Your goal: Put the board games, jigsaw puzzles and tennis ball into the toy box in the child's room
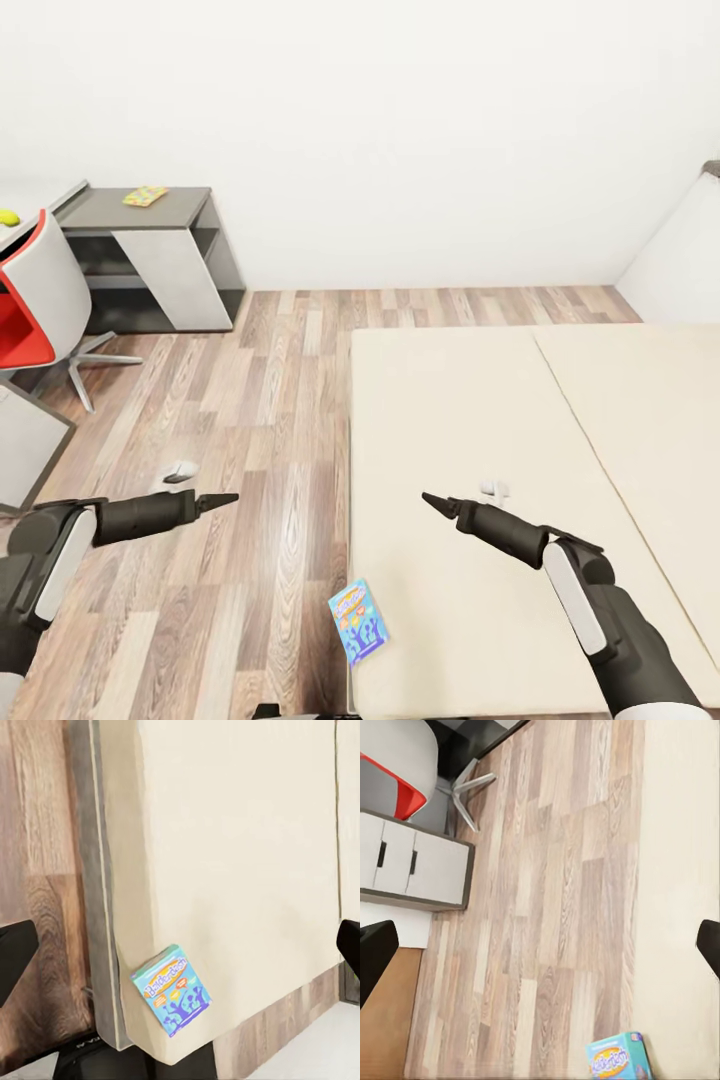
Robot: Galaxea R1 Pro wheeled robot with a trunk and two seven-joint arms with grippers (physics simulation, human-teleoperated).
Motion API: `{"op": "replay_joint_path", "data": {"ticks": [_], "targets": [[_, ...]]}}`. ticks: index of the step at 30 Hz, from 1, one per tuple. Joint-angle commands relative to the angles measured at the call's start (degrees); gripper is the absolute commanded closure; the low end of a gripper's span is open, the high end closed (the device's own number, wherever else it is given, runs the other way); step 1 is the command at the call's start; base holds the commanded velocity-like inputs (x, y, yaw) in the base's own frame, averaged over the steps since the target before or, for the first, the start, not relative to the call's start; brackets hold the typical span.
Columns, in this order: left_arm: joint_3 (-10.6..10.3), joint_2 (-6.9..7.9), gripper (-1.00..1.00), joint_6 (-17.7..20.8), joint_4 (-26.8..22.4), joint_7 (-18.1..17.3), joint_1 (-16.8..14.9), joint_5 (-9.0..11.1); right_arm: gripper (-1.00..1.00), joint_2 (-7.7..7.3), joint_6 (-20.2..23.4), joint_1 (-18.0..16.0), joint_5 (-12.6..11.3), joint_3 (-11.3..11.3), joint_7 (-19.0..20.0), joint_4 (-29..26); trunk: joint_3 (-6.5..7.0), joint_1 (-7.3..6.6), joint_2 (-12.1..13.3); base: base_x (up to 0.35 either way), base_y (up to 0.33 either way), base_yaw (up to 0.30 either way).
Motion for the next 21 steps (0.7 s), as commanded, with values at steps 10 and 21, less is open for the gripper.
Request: {"op": "replay_joint_path", "data": {"ticks": [10, 21], "targets": [[0.0, -1.28, -1.0, 0.2, 0.0, 5.7, -0.1, -0.3, -1.0, -0.1, -2.0, 0.0, 0.8, -0.2, -0.2, 0.9, 0.87, 0.03, -0.1, 0.0, 0.0, 0.0], [0.0, -1.67, -1.0, 0.2, 0.0, 8.3, -0.1, -0.3, -1.0, -0.06, -2.3, 0.0, 0.9, -0.1, -2.8, 1.4, 1.91, 0.03, -0.1, 0.0, 0.0, 0.0]]}}
